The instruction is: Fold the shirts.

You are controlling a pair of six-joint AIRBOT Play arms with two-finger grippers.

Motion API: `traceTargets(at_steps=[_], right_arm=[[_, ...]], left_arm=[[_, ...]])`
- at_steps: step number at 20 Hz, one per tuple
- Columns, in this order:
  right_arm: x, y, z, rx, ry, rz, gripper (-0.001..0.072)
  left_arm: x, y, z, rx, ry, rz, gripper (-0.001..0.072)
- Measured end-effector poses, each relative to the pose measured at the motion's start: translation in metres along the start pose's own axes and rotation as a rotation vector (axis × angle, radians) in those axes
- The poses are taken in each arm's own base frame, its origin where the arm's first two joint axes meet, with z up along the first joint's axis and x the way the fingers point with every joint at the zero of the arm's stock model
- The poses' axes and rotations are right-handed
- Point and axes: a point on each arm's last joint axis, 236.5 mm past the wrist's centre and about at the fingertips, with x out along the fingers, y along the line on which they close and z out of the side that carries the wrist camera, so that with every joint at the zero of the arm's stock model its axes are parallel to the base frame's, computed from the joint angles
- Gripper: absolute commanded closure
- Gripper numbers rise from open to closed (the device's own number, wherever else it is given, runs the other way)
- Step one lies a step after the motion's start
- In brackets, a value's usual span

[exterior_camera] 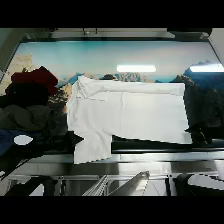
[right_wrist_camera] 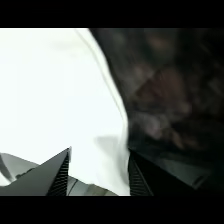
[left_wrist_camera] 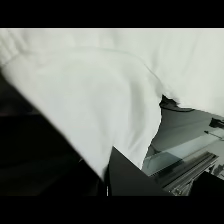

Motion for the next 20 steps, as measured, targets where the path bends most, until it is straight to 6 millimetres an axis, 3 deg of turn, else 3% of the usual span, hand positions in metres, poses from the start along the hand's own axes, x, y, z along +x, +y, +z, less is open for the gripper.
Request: traceTargets(at_steps=[7,8,9,10,13,16,20], right_arm=[[0.017,0.012,-0.008,-0.035,0.069,0.045,0.0395],[0.018,0.013,-0.009,-0.036,0.075,0.048,0.0451],[0.018,0.012,-0.01,-0.039,0.083,0.042,0.0624],[0.018,0.007,-0.014,-0.042,0.1,0.021,0.0697],[0.016,0.007,-0.022,-0.034,0.137,0.018,0.0698],[0.006,0.016,-0.007,-0.052,0.11,0.03,0.0698],[-0.029,0.07,0.037,-0.107,0.0,0.179,0.0698]], left_arm=[[-0.001,0.001,0.0,-0.003,-0.001,0.008,0.0697],[-0.001,0.001,-0.001,-0.007,0.0,0.008,0.0697],[-0.001,0.001,-0.002,-0.007,0.004,0.006,0.0697],[-0.001,0.0,-0.002,-0.007,0.006,0.005,0.0697],[-0.003,-0.005,-0.002,0.003,0.013,-0.006,0.0697],[-0.015,-0.039,0.015,0.073,0.012,-0.061,0.0688],[-0.047,-0.094,0.065,0.193,-0.05,-0.124,0.0688]])
